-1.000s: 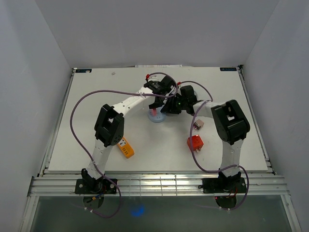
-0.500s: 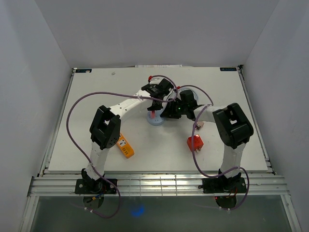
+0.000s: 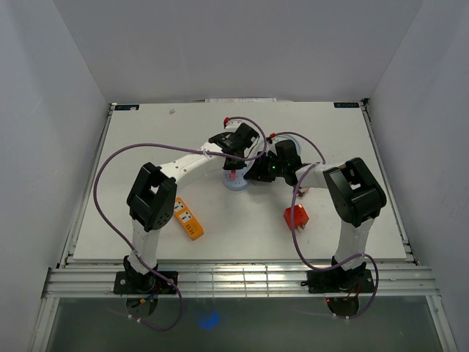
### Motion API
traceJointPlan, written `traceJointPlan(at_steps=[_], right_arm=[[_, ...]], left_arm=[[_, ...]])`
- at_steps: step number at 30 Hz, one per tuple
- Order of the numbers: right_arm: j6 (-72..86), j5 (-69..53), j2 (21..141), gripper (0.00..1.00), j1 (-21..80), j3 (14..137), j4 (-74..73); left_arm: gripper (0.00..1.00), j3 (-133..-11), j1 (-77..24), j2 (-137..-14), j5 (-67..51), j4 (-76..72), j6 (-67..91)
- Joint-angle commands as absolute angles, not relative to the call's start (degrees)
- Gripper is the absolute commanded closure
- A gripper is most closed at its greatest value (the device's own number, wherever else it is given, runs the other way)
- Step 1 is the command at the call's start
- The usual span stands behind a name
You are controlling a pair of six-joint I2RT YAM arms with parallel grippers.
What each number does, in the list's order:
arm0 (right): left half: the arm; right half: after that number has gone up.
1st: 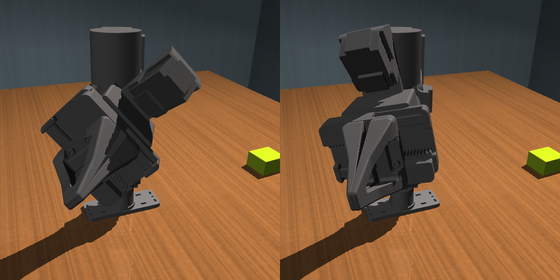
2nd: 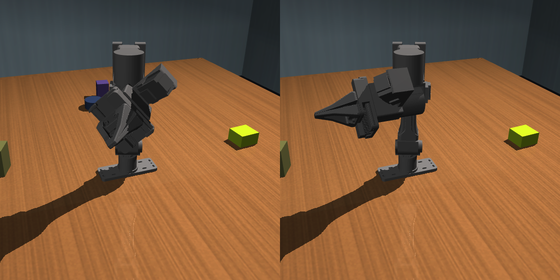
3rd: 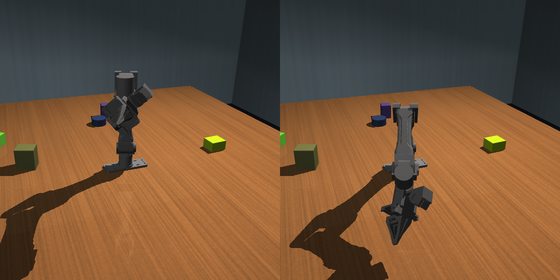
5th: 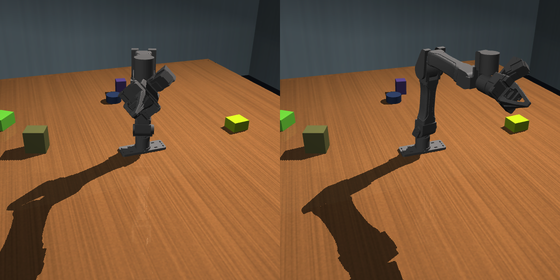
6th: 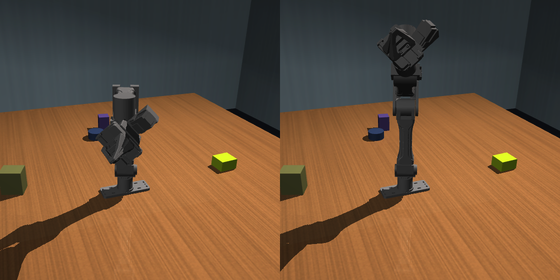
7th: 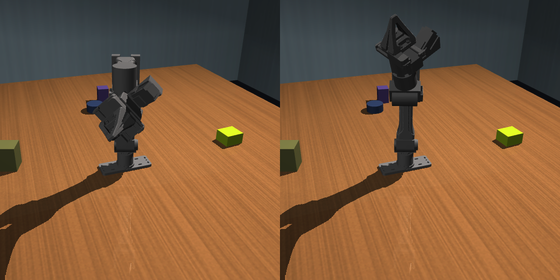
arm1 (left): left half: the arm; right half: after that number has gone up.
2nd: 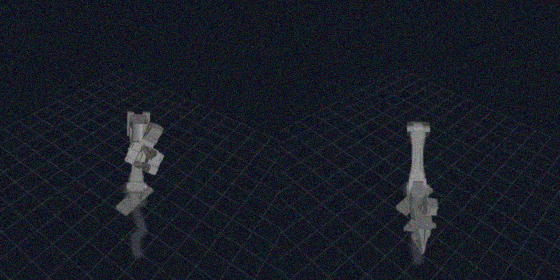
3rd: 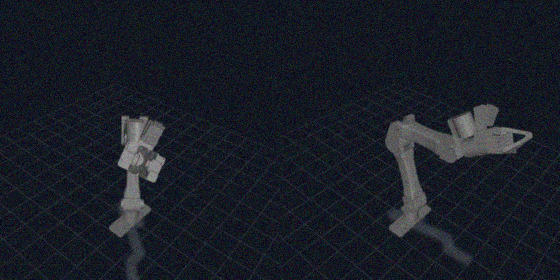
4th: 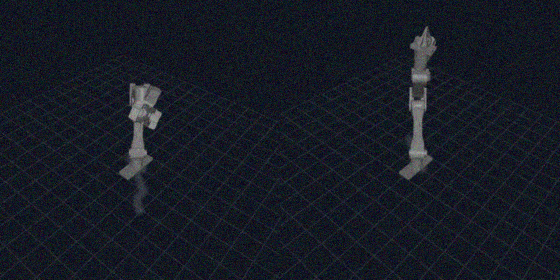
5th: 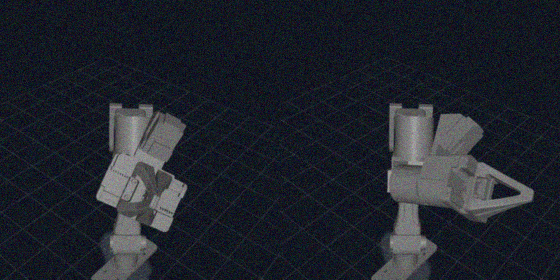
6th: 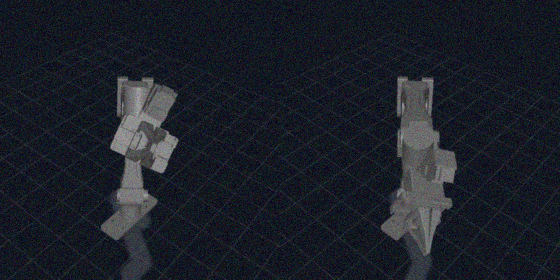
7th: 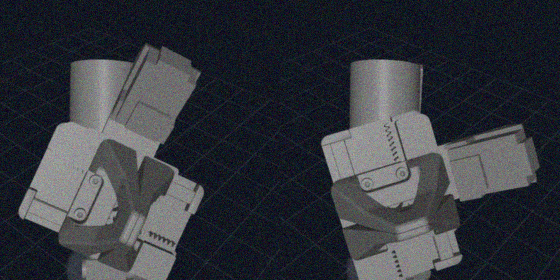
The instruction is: Insert the plug
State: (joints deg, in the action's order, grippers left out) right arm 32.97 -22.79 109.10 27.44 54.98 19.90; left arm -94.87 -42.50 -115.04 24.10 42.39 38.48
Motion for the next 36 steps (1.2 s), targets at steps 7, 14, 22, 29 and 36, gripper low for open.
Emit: traceJointPlan(at_steps=[7,14,22,29,36], right_arm=[[32.5,-23.8,110.0,0.59,28.9,53.0,17.1],[32.3,-23.8,111.1,0.60,28.8,53.8,16.6],[32.1,-23.3,112.0,0.61,28.9,54.2,16.0],[32.0,-23.2,112.9,0.62,28.9,54.8,15.7],[31.8,-22.8,114.1,0.62,28.8,55.5,15.0]], left_arm=[[1.00,-91.8,-43.0,-114.4,20.8,40.8,38.1],[1.00,-90.2,-42.4,-112.1,21.7,41.7,38.1],[1.00,-81.0,-38.9,-107.1,15.7,33.4,38.2],[1.00,-76.8,-36.5,-105.3,13.3,29.7,37.7],[1.00,-70.5,-34.4,-101.5,10.5,24.8,37.6]])
